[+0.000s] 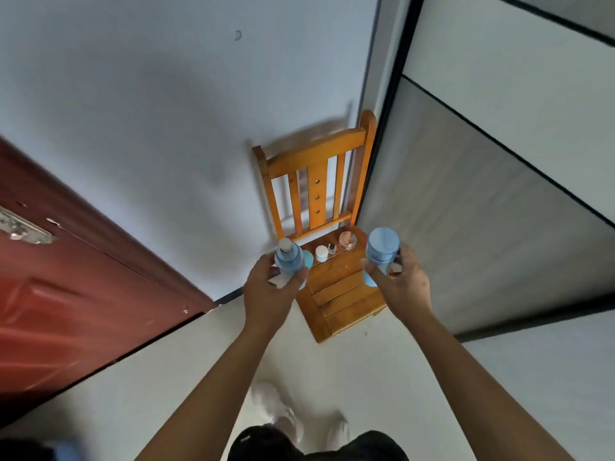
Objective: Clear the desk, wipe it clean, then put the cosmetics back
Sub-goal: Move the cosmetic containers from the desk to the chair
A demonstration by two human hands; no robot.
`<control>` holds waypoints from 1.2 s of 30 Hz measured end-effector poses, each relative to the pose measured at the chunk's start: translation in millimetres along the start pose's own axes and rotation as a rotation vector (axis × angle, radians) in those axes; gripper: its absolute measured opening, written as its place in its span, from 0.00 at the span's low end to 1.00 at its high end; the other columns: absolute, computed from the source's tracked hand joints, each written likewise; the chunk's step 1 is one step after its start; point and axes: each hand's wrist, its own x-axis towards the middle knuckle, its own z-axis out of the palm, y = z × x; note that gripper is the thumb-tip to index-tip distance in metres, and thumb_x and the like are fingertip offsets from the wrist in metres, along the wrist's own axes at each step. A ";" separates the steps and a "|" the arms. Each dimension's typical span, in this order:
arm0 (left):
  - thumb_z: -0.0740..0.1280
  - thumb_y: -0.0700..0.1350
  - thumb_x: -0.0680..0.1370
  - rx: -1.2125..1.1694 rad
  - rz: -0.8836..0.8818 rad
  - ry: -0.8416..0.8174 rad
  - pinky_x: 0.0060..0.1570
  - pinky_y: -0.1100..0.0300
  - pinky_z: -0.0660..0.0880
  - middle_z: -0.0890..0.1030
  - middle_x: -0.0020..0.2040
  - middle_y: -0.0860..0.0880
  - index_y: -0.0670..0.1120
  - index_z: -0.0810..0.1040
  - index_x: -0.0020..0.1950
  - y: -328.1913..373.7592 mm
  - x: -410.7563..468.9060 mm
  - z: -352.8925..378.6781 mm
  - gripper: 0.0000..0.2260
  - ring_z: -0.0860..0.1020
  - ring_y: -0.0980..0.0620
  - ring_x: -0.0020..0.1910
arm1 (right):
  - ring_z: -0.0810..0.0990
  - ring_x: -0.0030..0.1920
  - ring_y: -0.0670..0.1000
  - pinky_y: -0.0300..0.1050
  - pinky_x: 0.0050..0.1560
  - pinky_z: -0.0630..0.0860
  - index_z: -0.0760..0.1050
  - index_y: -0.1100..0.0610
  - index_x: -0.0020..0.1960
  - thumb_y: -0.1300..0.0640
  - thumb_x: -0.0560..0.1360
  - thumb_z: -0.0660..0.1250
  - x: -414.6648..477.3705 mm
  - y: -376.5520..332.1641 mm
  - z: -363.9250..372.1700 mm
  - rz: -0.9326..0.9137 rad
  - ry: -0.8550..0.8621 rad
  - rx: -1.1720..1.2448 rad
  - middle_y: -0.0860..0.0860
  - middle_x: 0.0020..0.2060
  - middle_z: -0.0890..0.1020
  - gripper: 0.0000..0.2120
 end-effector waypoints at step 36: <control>0.74 0.57 0.73 0.309 -0.304 -0.137 0.46 0.67 0.77 0.82 0.61 0.54 0.51 0.75 0.67 -270.1 220.9 337.0 0.25 0.80 0.55 0.58 | 0.76 0.65 0.49 0.41 0.63 0.75 0.65 0.51 0.74 0.49 0.73 0.76 316.8 260.4 200.8 0.204 -0.315 -0.110 0.49 0.66 0.77 0.34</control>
